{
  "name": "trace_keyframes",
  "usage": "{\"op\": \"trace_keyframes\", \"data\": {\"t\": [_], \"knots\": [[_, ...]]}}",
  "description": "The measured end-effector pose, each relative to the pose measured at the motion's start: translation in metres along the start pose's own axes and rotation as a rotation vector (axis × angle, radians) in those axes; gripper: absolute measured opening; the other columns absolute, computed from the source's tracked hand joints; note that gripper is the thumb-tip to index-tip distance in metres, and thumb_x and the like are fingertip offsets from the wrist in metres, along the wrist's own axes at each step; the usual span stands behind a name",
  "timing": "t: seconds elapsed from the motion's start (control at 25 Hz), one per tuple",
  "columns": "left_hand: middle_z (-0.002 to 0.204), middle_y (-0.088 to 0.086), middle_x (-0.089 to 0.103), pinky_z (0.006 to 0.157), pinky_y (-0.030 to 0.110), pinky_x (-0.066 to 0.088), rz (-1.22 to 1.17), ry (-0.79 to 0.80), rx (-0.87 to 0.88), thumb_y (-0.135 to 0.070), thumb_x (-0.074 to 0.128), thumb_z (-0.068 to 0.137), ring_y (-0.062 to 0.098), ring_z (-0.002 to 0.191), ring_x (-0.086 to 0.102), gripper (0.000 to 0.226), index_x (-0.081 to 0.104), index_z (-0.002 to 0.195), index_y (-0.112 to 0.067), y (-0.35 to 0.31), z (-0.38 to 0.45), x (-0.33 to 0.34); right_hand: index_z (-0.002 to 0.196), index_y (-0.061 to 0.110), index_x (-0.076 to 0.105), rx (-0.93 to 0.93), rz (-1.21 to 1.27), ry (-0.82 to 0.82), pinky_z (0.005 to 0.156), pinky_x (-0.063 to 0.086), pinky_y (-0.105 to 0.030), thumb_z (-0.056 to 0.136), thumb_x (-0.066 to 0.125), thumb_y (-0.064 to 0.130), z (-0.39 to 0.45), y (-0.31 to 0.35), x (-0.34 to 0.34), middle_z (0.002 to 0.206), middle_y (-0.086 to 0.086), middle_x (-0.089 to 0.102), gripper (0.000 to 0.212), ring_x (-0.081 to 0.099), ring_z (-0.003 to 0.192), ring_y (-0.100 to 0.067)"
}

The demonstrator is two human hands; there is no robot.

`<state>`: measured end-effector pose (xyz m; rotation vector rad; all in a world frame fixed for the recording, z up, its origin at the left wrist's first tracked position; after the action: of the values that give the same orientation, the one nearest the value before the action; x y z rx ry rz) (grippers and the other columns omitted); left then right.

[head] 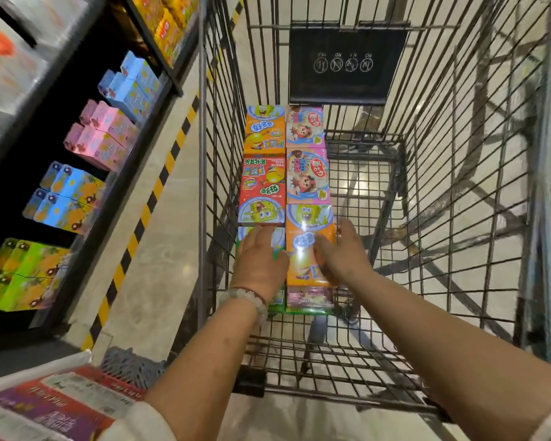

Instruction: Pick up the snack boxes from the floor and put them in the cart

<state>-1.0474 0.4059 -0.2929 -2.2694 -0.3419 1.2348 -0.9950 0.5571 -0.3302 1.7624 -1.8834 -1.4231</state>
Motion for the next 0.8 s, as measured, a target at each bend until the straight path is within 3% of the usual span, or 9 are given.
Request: {"op": "trace_keyframes", "data": {"t": [0.12,0.24,0.36,0.48,0.64,0.72,0.8], "knots": [[0.149,0.009,0.031,0.110,0.031,0.028,-0.065,0.015,0.096,-0.017,0.049,0.094,0.026,0.134,0.034,0.052,0.032,0.143,-0.012,-0.029,-0.008,-0.037,0.137,0.008,0.041,-0.097,-0.056,0.016,0.087,0.038,-0.027,0.096,0.053,0.024,-0.018,0.040,-0.027,0.136,-0.009,0.049,0.045,0.050,0.116,-0.022],[0.147,0.007,0.037,0.102,0.021,0.028,-0.010,0.025,0.258,-0.019,0.051,0.094,0.021,0.133,0.036,0.049,0.036,0.141,-0.014,-0.066,-0.024,-0.091,0.137,0.016,0.043,-0.247,-0.084,0.057,0.091,0.045,-0.032,0.095,0.054,0.028,-0.042,0.101,-0.055,0.135,-0.007,0.052,0.046,0.054,0.115,-0.023],[0.144,0.003,0.039,0.096,0.016,0.028,0.070,0.003,0.402,-0.035,0.057,0.089,0.016,0.132,0.036,0.053,0.040,0.138,-0.019,-0.111,-0.055,-0.179,0.136,0.014,0.047,-0.460,-0.146,0.072,0.084,0.044,-0.016,0.095,0.054,0.023,-0.087,0.189,-0.099,0.131,-0.007,0.055,0.042,0.055,0.115,-0.022],[0.147,-0.004,0.033,0.101,0.016,0.023,0.205,-0.060,0.561,-0.058,0.054,0.078,0.011,0.135,0.030,0.072,0.036,0.139,-0.025,-0.162,-0.095,-0.281,0.138,0.017,0.045,-0.634,-0.242,0.057,0.096,0.043,-0.025,0.096,0.053,0.026,-0.139,0.275,-0.151,0.135,-0.007,0.053,0.044,0.052,0.118,-0.017],[0.149,-0.007,0.030,0.109,0.027,0.029,0.266,-0.257,0.680,-0.043,0.055,0.089,0.011,0.136,0.030,0.057,0.034,0.140,-0.029,-0.210,-0.161,-0.400,0.138,0.027,0.044,-0.821,-0.325,-0.032,0.095,0.046,-0.029,0.095,0.054,0.032,-0.214,0.374,-0.211,0.134,0.000,0.053,0.045,0.051,0.112,-0.009],[0.146,-0.009,0.031,0.110,0.026,0.028,0.287,-0.319,0.686,-0.058,0.055,0.082,0.010,0.135,0.031,0.071,0.033,0.141,-0.026,-0.218,-0.193,-0.435,0.138,0.026,0.044,-0.912,-0.366,-0.047,0.097,0.046,-0.030,0.094,0.055,0.031,-0.251,0.410,-0.225,0.134,-0.001,0.053,0.045,0.052,0.115,-0.011],[0.142,-0.014,0.031,0.111,0.027,0.027,0.316,-0.369,0.685,-0.088,0.045,0.054,0.006,0.133,0.030,0.106,0.034,0.141,-0.029,-0.219,-0.221,-0.460,0.139,0.025,0.043,-0.999,-0.443,-0.063,0.095,0.044,-0.025,0.094,0.055,0.031,-0.281,0.437,-0.229,0.133,-0.002,0.054,0.046,0.052,0.115,-0.011]]}}
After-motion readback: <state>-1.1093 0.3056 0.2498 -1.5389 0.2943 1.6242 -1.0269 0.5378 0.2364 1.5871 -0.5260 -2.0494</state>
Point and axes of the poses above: each hand's wrist, its own z-axis towards the middle knuckle, its own x-axis out of the palm, y = z × x, the point moved 4 cm from there along z, towards the middle knuckle
